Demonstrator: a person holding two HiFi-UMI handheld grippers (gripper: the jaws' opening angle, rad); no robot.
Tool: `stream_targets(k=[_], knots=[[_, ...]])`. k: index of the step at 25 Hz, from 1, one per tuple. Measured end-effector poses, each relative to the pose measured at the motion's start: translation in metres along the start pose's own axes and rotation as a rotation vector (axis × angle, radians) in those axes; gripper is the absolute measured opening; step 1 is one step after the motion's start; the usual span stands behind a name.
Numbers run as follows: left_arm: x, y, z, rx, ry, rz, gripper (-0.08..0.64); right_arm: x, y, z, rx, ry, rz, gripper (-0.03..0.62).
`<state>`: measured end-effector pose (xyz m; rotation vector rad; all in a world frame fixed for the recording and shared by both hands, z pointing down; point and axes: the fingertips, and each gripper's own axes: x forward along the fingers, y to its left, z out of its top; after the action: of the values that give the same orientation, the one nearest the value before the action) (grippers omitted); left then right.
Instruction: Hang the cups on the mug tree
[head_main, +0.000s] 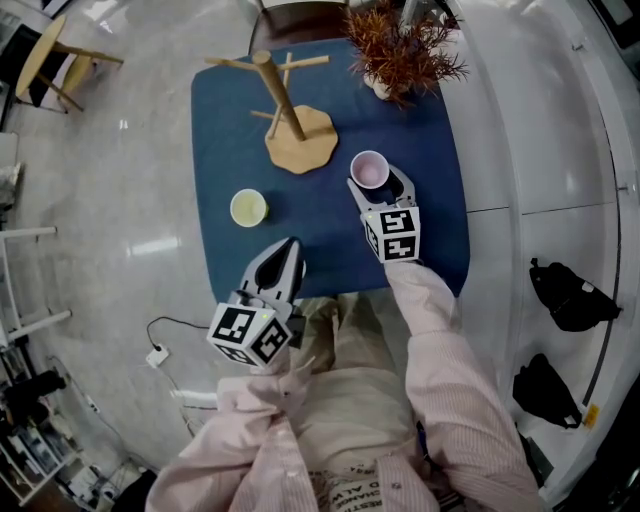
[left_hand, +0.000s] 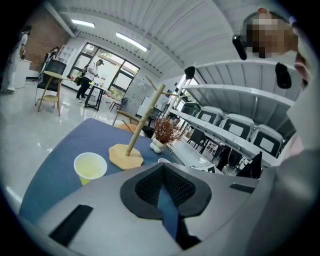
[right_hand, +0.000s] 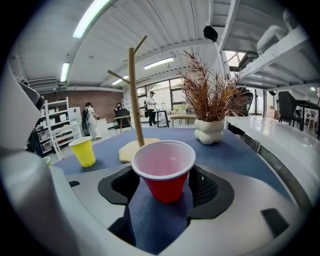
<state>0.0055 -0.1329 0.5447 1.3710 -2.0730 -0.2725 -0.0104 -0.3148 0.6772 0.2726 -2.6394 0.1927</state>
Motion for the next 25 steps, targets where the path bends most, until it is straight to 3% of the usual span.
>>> stream_targets(k=[15, 25], knots=[[-0.008, 0.000, 0.003, 0.027, -0.024, 0.026, -0.002, -0.011, -0.001, 0.012, 0.029, -0.025, -0.010, 0.290], [-0.017, -0.007, 0.021, 0.062, -0.102, 0.064, -0.002, -0.038, 0.016, 0.059, -0.001, -0.100, 0.041, 0.290]])
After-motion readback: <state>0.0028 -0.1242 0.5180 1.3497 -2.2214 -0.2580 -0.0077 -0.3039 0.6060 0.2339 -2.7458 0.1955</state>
